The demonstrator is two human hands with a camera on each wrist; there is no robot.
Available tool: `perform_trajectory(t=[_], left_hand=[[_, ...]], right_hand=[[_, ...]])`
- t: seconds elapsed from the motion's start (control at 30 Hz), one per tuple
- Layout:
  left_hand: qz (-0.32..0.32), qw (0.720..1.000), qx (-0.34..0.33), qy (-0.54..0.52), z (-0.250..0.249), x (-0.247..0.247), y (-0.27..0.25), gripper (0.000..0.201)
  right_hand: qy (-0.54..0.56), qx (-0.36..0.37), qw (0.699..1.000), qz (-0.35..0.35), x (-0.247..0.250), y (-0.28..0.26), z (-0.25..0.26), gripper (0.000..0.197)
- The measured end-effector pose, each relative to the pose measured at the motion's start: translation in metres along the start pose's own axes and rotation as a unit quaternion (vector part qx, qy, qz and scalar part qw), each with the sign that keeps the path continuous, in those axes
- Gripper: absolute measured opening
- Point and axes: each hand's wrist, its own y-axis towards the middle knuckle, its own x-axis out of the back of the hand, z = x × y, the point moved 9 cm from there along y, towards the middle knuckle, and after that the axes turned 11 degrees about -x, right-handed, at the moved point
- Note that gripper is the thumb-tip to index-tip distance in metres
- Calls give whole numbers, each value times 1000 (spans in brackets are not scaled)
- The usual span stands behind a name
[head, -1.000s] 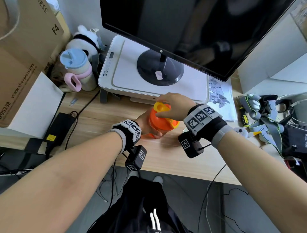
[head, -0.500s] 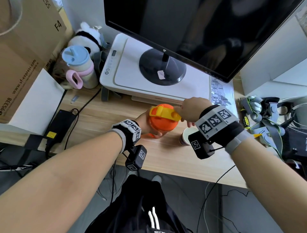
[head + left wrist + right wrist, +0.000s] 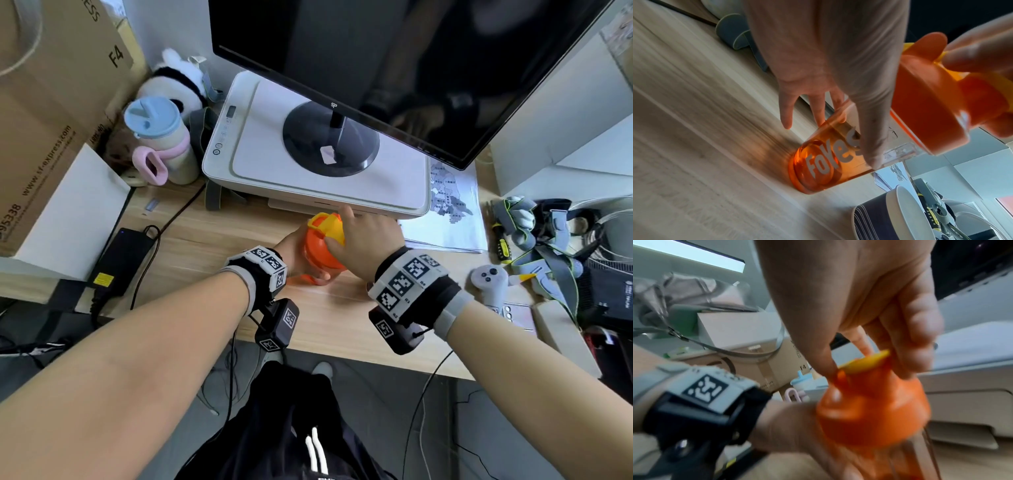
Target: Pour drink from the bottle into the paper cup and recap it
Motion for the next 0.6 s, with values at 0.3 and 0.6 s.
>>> perform_trajectory(t=[0.3, 0.6], left_hand=[[-13, 997, 2, 76, 1, 8, -6, 89], [39, 994, 33, 93, -1, 11, -8, 101]], right_hand=[[12, -40, 999, 1, -10, -8, -4, 57], [123, -94, 985, 83, -11, -5, -54, 61]])
